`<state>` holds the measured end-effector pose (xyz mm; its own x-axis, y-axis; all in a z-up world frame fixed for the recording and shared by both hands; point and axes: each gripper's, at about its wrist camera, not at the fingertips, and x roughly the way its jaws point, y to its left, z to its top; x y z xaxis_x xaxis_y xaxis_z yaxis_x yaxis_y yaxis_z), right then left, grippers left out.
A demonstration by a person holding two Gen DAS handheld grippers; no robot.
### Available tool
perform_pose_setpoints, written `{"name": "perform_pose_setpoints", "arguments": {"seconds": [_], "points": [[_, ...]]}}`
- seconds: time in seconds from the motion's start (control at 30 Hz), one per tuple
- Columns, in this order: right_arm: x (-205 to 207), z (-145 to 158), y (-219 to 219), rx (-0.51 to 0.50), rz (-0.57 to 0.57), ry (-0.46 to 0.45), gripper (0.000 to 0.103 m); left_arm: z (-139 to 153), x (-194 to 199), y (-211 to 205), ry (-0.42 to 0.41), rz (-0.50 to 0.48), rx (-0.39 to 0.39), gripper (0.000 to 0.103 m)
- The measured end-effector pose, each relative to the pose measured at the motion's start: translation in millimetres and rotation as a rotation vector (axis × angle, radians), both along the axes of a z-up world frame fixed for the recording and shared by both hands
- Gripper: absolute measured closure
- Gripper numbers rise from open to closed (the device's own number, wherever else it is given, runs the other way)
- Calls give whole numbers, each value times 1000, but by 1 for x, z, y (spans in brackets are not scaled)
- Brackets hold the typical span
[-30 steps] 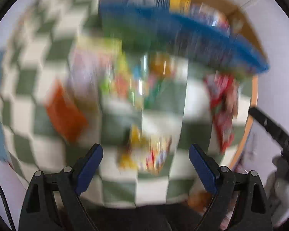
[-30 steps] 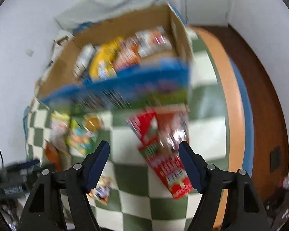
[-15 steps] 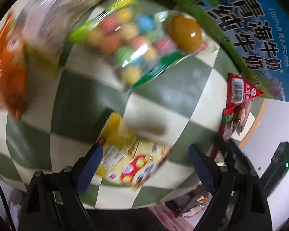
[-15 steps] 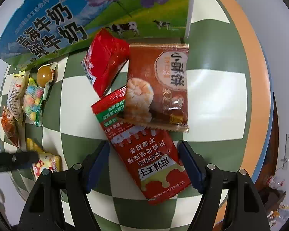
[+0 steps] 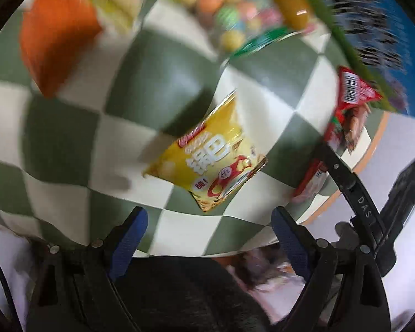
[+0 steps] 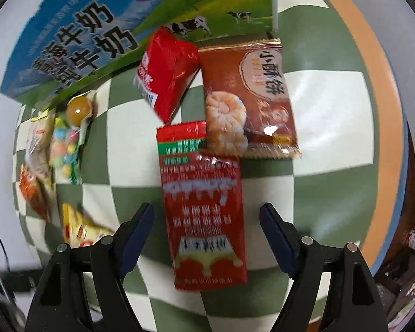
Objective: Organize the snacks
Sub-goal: 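Grasp the yellow GUOBA chip bag with the left tool while the right tool grasps the red long packet, then carry both packets into the cardboard box and open both tools to release them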
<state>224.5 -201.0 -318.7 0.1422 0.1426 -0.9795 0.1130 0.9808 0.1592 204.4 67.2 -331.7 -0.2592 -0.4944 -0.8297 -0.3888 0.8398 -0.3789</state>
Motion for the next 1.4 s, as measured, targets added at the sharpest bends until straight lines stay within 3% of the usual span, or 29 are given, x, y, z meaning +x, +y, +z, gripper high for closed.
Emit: {"name": "perform_pose_setpoints", "arguments": {"seconds": [0.1, 0.17, 0.2, 0.43, 0.63, 0.77, 0.87, 0.9, 1.03, 1.17, 1.3, 1.4], "points": [[3, -4, 10, -51, 21, -21, 26, -12, 4, 1, 16, 55, -29, 12], [0, -3, 16, -73, 41, -26, 43, -13, 14, 3, -19, 70, -21, 13], [-3, -2, 18, -83, 56, -24, 44, -11, 19, 0, -33, 61, -10, 13], [-30, -12, 40, -79, 77, 23, 45, -4, 39, -31, -113, -56, 48, 13], [-38, -12, 35, -17, 33, 18, 39, 8, 23, -52, -212, -269, 222, 12], [-33, -20, 32, -53, 46, 10, 38, -11, 14, -58, -142, -267, 209, 13], [-30, -28, 41, -91, 72, -2, 41, -16, 14, -65, -167, -272, 252, 13], [-31, -29, 44, -106, 81, -6, 42, -14, 14, -68, -187, -282, 267, 14], [-38, -31, 51, -112, 90, -6, 44, -1, 18, -81, -270, -363, 315, 35], [-40, -23, 43, -122, 100, -3, 44, 5, 24, -81, -298, -391, 329, 41], [-44, -16, 51, -116, 106, -19, 50, 20, 42, -54, -301, -387, 306, 52], [-44, -8, 49, -92, 103, -33, 52, 29, 39, -39, -321, -394, 287, 54]]}}
